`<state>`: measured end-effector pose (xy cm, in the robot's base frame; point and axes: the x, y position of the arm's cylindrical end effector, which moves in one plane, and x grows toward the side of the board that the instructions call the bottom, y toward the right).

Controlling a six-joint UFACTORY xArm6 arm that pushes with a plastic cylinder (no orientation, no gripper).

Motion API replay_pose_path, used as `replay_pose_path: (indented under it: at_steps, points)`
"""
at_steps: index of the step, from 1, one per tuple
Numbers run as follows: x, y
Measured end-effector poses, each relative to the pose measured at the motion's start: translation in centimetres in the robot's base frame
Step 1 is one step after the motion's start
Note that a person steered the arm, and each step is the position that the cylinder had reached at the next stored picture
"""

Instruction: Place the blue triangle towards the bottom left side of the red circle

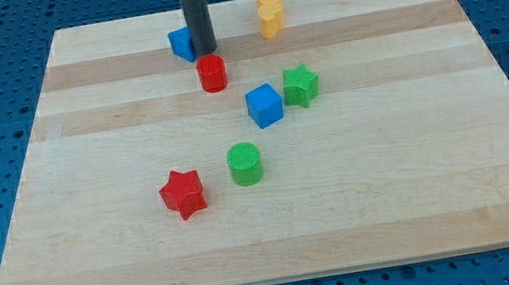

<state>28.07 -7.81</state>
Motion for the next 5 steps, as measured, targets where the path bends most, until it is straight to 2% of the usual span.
replay_pose_path:
  at_steps: [1,3,4,5]
  points:
    - [-0.9,-2.8]
    - [-6.1,-3.9]
    - [-5.4,-6.8]
    - [0.1,-7.7]
